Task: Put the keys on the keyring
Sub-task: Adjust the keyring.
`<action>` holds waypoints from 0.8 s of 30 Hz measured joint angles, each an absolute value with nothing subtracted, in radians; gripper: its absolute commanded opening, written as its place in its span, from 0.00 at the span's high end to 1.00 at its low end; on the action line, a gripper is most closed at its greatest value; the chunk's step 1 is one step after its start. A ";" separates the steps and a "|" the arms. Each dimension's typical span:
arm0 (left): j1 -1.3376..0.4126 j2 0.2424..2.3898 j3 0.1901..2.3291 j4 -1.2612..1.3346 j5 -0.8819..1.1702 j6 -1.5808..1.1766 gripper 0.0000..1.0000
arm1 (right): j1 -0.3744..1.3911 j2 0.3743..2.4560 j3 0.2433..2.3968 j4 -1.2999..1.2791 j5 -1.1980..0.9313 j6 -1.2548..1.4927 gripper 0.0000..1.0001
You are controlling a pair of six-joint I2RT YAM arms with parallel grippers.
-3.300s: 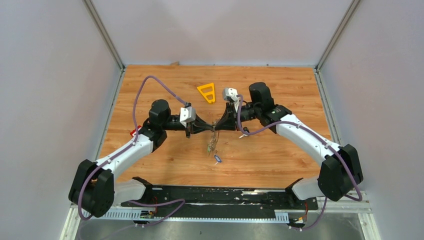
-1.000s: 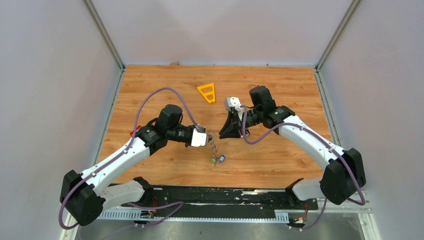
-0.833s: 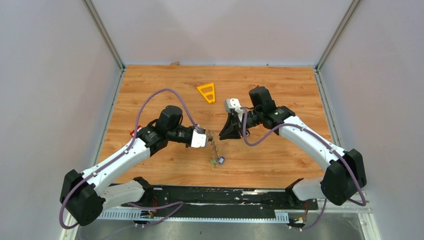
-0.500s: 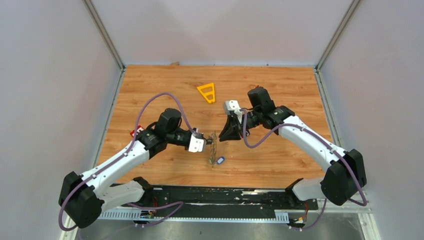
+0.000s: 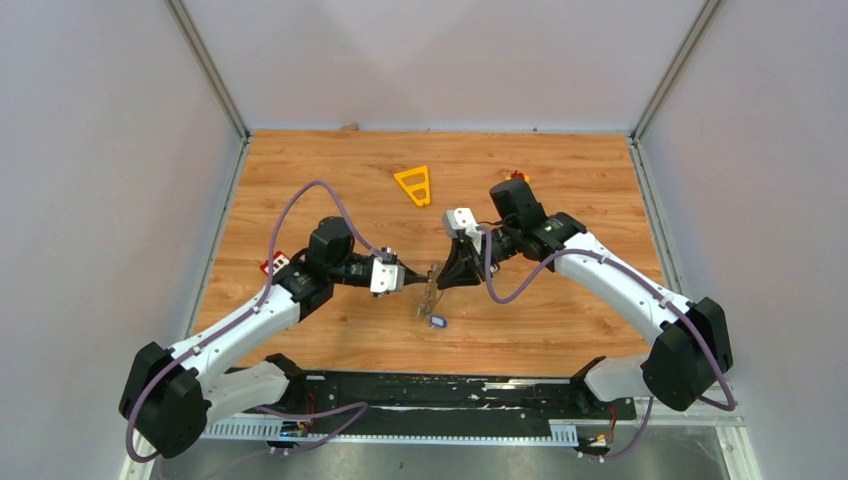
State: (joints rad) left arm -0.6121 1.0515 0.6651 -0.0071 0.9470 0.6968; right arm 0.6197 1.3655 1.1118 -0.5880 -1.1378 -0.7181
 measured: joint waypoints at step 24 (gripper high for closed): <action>-0.600 1.076 0.626 0.153 0.995 0.558 1.00 | 0.621 1.367 1.112 -0.570 -1.100 -0.701 0.87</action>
State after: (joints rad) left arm -0.6003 1.0756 0.6262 0.1528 0.9947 0.5575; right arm 0.6209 1.3666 1.1118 -0.5705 -1.1000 -0.7013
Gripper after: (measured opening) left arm 0.006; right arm 0.131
